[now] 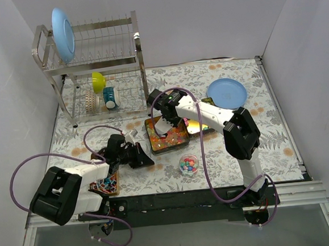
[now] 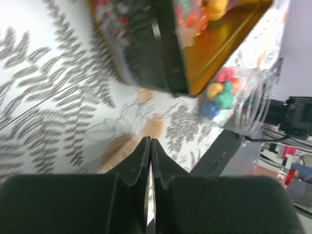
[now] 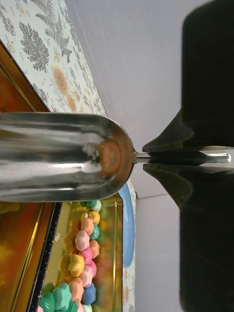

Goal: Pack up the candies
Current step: Scoop the fake candies from the storage box.

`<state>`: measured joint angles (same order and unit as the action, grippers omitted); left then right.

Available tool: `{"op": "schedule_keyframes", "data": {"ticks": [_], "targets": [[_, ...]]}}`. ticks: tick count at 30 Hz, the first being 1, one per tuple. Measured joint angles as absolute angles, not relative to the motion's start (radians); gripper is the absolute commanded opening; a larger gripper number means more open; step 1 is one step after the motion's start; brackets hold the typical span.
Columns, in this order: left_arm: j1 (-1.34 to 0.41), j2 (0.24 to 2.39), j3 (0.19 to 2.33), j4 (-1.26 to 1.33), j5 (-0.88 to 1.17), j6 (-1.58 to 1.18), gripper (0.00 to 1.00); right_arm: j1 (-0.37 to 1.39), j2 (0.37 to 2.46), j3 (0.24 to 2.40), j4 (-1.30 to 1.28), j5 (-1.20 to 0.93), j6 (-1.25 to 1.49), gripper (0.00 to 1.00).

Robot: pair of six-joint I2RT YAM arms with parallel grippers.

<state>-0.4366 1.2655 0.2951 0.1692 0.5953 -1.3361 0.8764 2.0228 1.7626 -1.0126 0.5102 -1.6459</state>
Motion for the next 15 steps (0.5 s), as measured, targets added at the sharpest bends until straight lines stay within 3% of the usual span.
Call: {"op": "schedule_keyframes", "data": {"ticks": [15], "targets": [[-0.472,1.507,0.361,0.379,0.630,-1.413,0.00,0.877,1.959,1.686,-0.968,0.439,-1.629,0.01]]}}
